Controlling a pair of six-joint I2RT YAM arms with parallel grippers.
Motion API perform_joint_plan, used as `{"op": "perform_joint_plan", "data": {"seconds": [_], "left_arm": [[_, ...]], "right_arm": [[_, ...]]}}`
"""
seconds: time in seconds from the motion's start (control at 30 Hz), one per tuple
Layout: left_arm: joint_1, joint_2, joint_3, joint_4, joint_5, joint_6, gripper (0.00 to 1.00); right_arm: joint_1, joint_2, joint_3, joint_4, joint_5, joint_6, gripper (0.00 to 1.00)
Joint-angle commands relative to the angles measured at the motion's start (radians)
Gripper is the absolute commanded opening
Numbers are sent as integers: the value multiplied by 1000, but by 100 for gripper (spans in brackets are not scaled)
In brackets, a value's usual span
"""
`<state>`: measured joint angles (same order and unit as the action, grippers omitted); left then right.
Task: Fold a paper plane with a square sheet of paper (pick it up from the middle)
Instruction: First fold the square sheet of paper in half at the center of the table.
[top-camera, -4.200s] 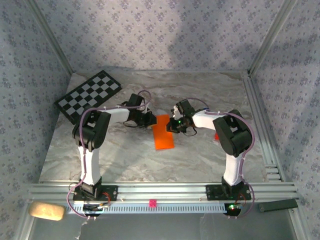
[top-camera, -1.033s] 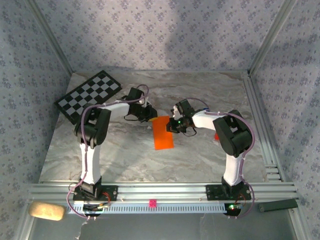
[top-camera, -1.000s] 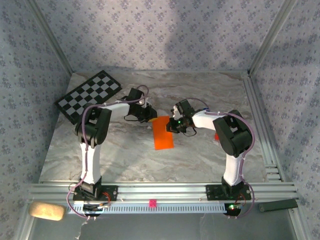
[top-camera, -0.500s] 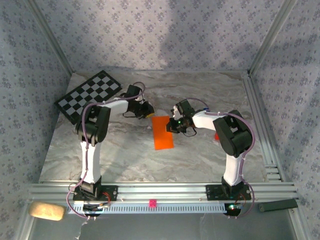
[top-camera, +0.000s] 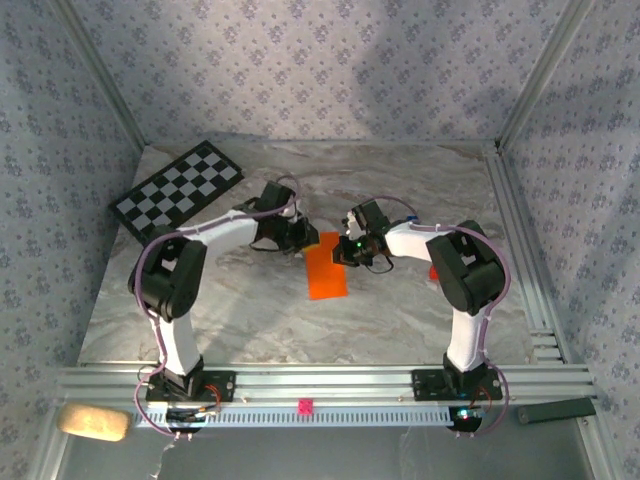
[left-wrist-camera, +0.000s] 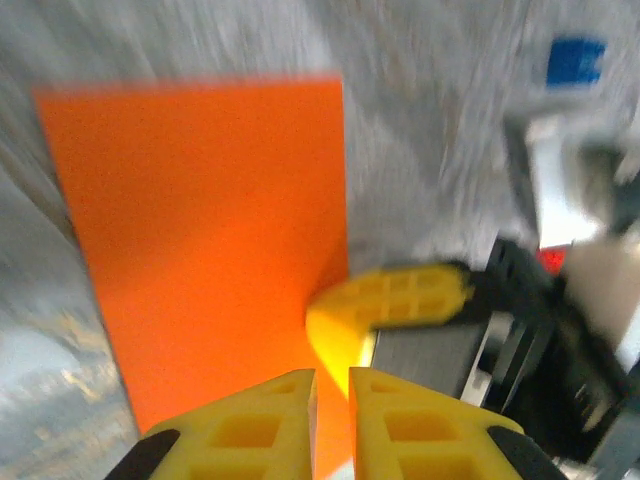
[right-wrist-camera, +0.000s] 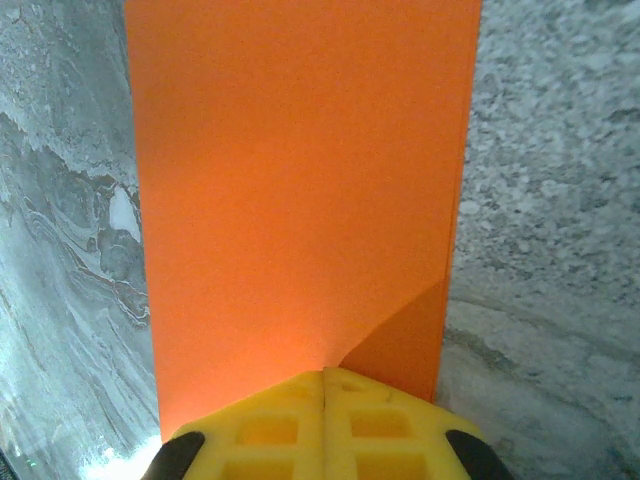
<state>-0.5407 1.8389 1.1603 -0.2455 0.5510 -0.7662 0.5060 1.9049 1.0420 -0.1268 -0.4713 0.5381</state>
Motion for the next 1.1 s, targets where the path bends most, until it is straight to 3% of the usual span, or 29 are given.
{"op": "perform_joint_plan", "data": {"seconds": [0.0, 0.17, 0.43, 0.73, 0.83, 1.07], "left_arm": [[-30, -24, -89, 33, 65, -40, 16], [-57, -18, -187, 134, 134, -95, 17], [-65, -7, -294, 105, 63, -44, 15], [-78, -114, -286, 115, 118, 11, 20], [-99, -106, -282, 126, 150, 43, 21], [-111, -52, -335, 117, 105, 55, 17]], "right_arm": [[-12, 85, -74, -169, 186, 8, 0], [-15, 82, -85, -151, 183, 19, 0], [-14, 87, -90, -158, 190, 17, 0], [-14, 88, -92, -160, 192, 16, 0], [-14, 86, -93, -161, 192, 16, 0], [-15, 86, -93, -160, 192, 17, 0]]}}
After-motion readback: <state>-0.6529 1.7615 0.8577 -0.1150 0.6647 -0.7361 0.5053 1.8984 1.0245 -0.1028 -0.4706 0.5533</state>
